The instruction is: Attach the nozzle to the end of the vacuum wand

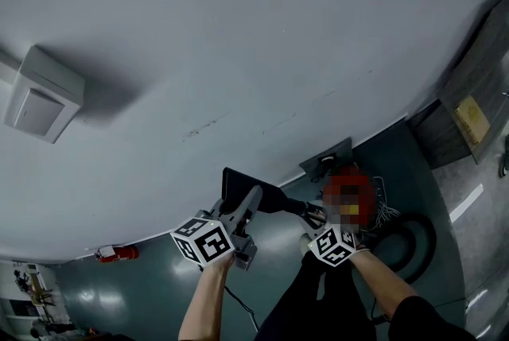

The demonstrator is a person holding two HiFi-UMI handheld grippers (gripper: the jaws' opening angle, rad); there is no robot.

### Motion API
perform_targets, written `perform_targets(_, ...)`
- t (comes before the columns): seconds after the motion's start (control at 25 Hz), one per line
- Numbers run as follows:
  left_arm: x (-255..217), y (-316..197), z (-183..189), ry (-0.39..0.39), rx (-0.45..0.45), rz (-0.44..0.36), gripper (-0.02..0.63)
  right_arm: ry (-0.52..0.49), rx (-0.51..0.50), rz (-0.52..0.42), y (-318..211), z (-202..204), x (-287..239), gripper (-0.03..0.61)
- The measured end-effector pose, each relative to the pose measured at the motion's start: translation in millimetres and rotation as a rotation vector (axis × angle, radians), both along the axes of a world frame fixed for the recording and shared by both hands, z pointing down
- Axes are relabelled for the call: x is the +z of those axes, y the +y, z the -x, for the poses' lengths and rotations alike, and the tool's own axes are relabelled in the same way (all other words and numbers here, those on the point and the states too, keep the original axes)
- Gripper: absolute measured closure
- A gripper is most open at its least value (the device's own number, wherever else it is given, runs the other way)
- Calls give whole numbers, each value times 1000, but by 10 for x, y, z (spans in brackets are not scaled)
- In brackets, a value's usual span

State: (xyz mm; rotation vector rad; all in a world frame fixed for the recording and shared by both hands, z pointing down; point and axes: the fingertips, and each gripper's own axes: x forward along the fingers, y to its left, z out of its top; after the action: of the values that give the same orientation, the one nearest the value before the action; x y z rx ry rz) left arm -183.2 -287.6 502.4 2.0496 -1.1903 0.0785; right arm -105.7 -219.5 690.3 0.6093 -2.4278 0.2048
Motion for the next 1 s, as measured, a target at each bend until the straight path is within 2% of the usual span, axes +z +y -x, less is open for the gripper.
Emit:
perform_targets(0.16, 54, -97, -5, 40, 9, 19, 529, -3, 9, -1, 25, 2, -3, 420)
perform_targets(0.28, 44, -7, 33, 51, -14, 4, 529, -4, 11, 7, 21, 11, 5, 420)
perform_targets(0.44, 22, 95, -6, 3, -26, -25, 529, 6, 13, 7, 35, 13, 31, 420)
perform_targets(0.8, 71, 64, 61, -8, -65, -81, 528, -4, 12, 9, 23, 58, 80, 420)
perform_targets(1.0, 83, 91, 81, -57, -49, -96, 514, -28, 23, 44, 43, 87, 94, 419)
